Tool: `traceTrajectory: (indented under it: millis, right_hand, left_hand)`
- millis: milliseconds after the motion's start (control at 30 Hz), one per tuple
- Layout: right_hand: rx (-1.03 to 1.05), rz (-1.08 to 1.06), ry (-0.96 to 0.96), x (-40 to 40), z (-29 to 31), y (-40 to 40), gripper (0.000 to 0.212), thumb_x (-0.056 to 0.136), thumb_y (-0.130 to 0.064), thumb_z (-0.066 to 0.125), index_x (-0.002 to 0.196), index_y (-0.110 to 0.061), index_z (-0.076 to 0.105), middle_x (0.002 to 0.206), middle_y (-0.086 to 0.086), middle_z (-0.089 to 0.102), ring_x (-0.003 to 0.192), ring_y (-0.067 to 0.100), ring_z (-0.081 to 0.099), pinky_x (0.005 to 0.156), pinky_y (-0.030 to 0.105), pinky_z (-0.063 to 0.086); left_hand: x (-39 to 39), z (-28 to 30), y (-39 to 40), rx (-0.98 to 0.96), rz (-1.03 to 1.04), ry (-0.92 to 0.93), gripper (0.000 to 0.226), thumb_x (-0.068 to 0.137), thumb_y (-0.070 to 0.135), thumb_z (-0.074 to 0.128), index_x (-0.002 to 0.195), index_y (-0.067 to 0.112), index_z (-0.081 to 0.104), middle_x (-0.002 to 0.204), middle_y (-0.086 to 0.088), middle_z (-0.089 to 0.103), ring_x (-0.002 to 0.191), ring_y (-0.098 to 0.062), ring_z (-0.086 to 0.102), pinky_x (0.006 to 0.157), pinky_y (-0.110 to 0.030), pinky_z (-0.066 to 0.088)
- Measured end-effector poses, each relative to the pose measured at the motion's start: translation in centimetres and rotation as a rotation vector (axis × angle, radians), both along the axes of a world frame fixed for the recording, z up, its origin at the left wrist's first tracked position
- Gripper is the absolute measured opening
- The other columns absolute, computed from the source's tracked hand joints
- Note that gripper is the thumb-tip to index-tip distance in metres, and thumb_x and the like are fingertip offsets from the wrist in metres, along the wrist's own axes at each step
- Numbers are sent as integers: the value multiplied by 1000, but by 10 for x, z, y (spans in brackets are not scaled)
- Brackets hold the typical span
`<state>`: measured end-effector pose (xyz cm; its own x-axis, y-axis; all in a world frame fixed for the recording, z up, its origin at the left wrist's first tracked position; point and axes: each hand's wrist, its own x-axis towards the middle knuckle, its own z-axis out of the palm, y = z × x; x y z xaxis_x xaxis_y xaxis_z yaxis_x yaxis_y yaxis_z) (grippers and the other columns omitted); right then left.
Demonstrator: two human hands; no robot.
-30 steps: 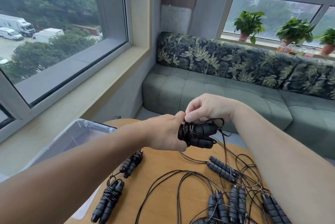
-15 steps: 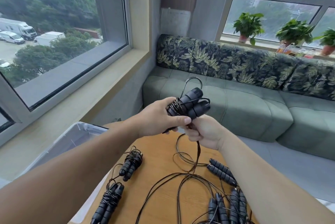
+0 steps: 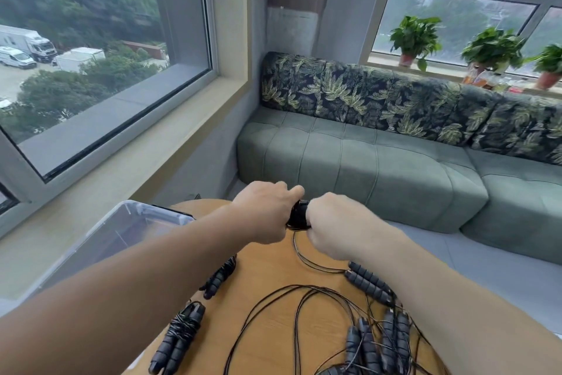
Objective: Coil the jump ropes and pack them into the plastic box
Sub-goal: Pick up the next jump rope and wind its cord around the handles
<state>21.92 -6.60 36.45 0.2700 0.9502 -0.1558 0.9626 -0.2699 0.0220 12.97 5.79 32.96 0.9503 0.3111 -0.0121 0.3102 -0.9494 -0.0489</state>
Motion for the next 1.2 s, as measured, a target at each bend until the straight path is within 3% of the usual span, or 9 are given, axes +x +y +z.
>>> traceTrajectory:
  millis: [167, 300, 467, 733, 833, 933, 1000, 1067, 1200]
  right_hand:
    - [-68, 159, 35, 18, 38, 8, 14, 79, -30, 72, 69, -19, 71, 58, -6, 58, 63, 16, 57, 55, 24, 44]
    - [-112, 107, 467, 57, 44, 10, 11, 75, -36, 82, 80, -27, 79, 68, -11, 70, 64, -1, 59, 62, 14, 43]
    - [69, -123, 1130, 85, 7, 5, 26, 61, -35, 84, 78, -15, 78, 78, 24, 62, 70, 23, 51, 66, 32, 40]
    - [283, -229, 1769, 71, -38, 7, 13, 85, -10, 57, 79, -13, 68, 71, 4, 59, 61, 14, 54, 56, 25, 42]
    - [356, -326, 1708, 58, -54, 6, 27, 98, -12, 48, 73, -16, 55, 59, -3, 44, 46, 7, 24, 47, 22, 14]
    - [366, -375, 1621, 44, -59, 5, 27, 103, -23, 45, 80, -13, 55, 64, 1, 41, 49, 11, 19, 46, 24, 12]
    - [348, -406, 1516, 34, -60, 3, 31, 105, -28, 43, 93, -8, 63, 62, 0, 40, 47, 11, 21, 45, 24, 15]
    - [300, -393, 1272, 26, -60, 2, 32, 104, -27, 43, 99, -5, 65, 59, -2, 43, 45, 11, 29, 44, 25, 24]
    - [99, -218, 540, 21, -55, 3, 29, 98, -30, 46, 73, -19, 55, 72, 2, 57, 70, 25, 56, 66, 36, 47]
  left_hand:
    - [-2, -6, -15, 13, -195, 136, 27, 83, 28, 57, 101, 29, 37, 89, 2, 62, 80, -24, 59, 76, -40, 49]
    - [-8, 10, -17, -228, -191, 111, 28, 84, 27, 59, 108, 29, 44, 90, 4, 62, 81, -24, 60, 74, -38, 49]
    - [-16, 32, -10, -609, -151, 7, 42, 78, 30, 72, 111, 24, 49, 92, 1, 64, 85, -22, 61, 74, -38, 51]
    - [-21, 34, -5, -1066, 75, -191, 46, 71, 42, 80, 103, 20, 53, 84, -7, 66, 66, -22, 65, 57, -38, 56]
    - [-19, 30, 0, -1035, 205, -321, 55, 80, 41, 79, 122, 20, 50, 93, 2, 67, 71, -10, 67, 58, -24, 53]
    - [-16, 22, 9, -906, 227, -360, 73, 82, 44, 76, 142, 28, 39, 107, 3, 66, 87, -16, 69, 76, -31, 57]
    - [-15, 20, 16, -866, 253, -380, 62, 83, 41, 75, 136, 29, 46, 92, 4, 67, 80, -21, 69, 67, -33, 57]
    - [-14, 18, 20, -697, 277, -341, 55, 84, 41, 73, 131, 29, 48, 87, 7, 62, 83, -22, 64, 65, -27, 49]
    - [-10, 7, 16, -394, 214, -171, 54, 87, 43, 66, 134, 32, 41, 102, 0, 64, 97, -28, 62, 75, -33, 46]
